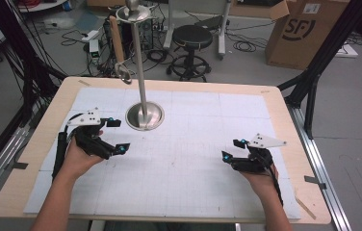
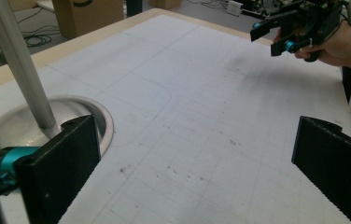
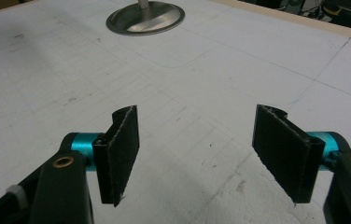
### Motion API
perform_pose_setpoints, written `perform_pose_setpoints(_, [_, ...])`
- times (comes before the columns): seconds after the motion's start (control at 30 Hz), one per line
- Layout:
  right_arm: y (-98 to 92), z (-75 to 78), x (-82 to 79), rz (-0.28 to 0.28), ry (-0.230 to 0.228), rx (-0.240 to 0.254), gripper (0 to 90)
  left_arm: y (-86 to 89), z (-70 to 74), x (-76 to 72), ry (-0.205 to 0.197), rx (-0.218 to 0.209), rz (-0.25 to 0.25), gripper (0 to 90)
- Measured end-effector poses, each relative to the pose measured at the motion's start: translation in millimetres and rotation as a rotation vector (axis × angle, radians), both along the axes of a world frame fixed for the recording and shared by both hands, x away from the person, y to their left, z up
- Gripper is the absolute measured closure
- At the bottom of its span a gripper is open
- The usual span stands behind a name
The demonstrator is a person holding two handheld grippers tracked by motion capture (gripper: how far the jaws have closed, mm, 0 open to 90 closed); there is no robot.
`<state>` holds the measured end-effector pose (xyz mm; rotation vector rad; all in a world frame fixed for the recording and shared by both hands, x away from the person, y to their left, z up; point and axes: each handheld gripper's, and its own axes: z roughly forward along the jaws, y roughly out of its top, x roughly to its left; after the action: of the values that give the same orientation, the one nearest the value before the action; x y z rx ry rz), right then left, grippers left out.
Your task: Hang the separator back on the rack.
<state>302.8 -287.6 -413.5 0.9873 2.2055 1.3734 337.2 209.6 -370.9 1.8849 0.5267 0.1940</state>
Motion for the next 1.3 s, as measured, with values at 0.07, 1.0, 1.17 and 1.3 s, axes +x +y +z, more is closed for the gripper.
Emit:
perform_pose_setpoints(0.07, [-0.3, 0.4, -0.2, 0.0, 0.001, 0.006, 30.9, -0.1, -5.2, -0.7, 0.013, 0.02, -0.002, 1.7])
perform_pose_setpoints(1.0, [-3.1, -3.3, 1.9, 0.002, 0.011, -0.005, 30.8, -6.8, -48.6, -0.6, 0.073, 0.072, 0.03, 1.6])
perform_pose_setpoints(1.17, [-3.1, -3.8, 2.1, 0.003, 0.013, -0.009, 30.8, -5.2, -48.4, 0.4, 0.068, 0.059, 0.031, 1.6])
perform_pose_setpoints(1.3, [-2.9, -5.0, -0.3, 0.001, 0.017, -0.022, 30.8, -2.4, -45.8, -0.1, 0.057, 0.042, 0.036, 1.6])
